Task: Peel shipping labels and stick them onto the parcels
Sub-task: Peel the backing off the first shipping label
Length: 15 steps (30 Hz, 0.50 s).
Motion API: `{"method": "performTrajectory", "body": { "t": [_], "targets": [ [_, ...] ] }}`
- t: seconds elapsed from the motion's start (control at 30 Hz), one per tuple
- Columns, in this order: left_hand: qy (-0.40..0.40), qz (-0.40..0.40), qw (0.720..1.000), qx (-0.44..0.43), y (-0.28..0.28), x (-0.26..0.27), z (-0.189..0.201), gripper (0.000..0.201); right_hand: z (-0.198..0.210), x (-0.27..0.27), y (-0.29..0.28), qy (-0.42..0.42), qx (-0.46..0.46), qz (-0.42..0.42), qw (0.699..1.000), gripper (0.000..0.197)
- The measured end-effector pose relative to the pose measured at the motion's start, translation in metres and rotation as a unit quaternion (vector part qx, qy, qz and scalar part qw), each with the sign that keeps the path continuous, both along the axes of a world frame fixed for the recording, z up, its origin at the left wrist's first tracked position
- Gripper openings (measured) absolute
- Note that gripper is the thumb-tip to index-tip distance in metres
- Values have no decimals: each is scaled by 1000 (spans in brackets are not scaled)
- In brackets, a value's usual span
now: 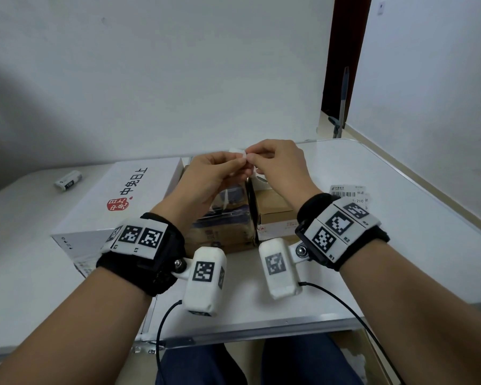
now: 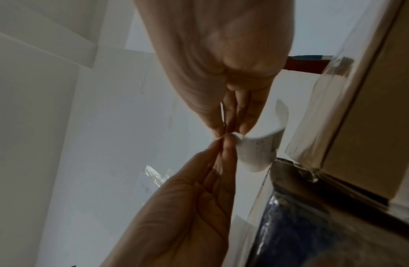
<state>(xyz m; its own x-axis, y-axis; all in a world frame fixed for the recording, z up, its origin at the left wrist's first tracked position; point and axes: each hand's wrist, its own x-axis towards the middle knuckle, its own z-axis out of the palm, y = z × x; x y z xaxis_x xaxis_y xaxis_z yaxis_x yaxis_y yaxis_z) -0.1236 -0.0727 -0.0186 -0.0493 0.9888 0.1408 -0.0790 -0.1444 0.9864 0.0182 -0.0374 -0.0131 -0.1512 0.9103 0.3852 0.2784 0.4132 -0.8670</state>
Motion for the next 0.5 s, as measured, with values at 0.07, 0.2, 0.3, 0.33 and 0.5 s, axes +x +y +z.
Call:
{"method": "performTrajectory", "body": {
  "t": [0.07, 0.2, 0.3, 0.33, 0.5],
  "targets": [
    [-6, 1, 1000, 0, -1, 1, 0, 15, 0, 0, 0, 8, -4, 2, 1000, 12],
    [-1, 11, 1000, 0, -2, 1, 0, 15, -1, 0, -1, 10, -7, 6, 1000, 12],
    [10, 20, 1000, 3, -2, 2, 0, 17, 0, 1, -2, 14, -9, 8, 1000, 12],
    [14, 21, 1000, 4, -3, 2, 0, 17, 0, 1, -2, 14, -8, 6, 1000, 13],
    [37, 32, 999, 12, -3, 4, 2, 22, 1, 3, -2, 6, 1, 1, 1000, 14]
  ]
}}
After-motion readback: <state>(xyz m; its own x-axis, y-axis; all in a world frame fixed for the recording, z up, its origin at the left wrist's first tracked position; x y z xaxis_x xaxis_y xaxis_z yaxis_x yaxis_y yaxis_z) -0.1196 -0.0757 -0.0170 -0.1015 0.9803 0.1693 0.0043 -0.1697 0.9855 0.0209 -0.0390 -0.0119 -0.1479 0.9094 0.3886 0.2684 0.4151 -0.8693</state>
